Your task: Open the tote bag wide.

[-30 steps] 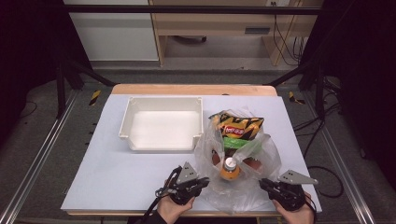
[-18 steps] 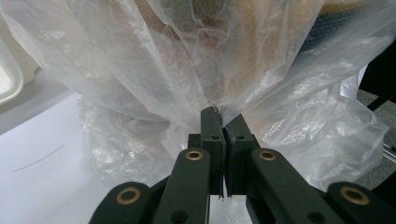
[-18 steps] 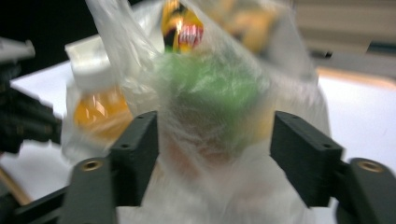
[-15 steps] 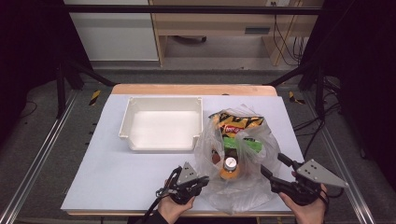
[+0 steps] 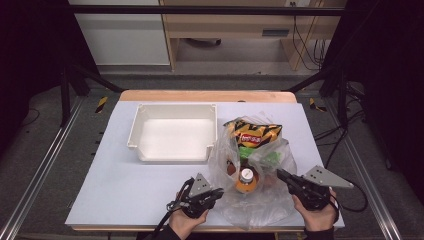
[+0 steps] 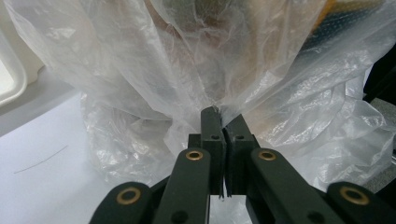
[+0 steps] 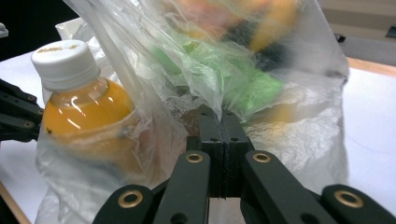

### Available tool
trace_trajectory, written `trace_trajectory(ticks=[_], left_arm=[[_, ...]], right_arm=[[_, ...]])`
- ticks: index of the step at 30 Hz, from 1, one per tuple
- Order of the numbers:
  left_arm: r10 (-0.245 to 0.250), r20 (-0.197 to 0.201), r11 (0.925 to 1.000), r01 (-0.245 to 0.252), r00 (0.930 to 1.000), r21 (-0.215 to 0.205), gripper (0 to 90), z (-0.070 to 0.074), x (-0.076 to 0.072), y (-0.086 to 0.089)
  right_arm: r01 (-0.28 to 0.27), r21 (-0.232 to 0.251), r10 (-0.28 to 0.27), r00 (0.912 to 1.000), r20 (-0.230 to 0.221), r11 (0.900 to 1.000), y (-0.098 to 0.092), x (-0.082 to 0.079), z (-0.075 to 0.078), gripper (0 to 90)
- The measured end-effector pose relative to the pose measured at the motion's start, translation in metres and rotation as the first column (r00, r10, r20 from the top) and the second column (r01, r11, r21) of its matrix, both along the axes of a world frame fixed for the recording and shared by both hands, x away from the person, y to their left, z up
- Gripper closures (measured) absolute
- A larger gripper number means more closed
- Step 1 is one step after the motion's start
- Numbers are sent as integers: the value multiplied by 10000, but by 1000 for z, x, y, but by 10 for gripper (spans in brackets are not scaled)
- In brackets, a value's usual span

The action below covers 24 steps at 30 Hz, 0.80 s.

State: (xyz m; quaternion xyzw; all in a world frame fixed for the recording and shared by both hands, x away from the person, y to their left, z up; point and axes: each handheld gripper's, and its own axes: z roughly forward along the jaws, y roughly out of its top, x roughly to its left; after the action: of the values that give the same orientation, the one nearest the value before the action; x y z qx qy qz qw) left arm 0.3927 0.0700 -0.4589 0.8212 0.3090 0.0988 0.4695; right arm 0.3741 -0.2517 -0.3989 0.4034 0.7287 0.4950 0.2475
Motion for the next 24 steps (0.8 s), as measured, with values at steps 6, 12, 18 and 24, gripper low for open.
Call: trace_trajectory(ticks=[6, 12, 18, 24], left_arm=[[56, 96, 10000, -57, 9999, 78, 882, -3, 0, -3], [100, 37, 10000, -100, 9999, 4, 865, -4, 0, -4], [71, 361, 10000, -69, 9993, -59, 793, 2, -4, -6], [575, 1122, 9958, -490, 9920, -770, 537, 25, -7, 5]], right_arm=[[515, 39, -513, 9977, -449, 9987, -16, -7, -11, 900], [940, -524, -1019, 9793, -1752, 9942, -20, -5, -48, 900], [998, -504, -1073, 9776, -1811, 9937, -21, -3, -52, 900], [1127, -441, -1180, 9824, -1451, 9927, -23, -7, -47, 900]])
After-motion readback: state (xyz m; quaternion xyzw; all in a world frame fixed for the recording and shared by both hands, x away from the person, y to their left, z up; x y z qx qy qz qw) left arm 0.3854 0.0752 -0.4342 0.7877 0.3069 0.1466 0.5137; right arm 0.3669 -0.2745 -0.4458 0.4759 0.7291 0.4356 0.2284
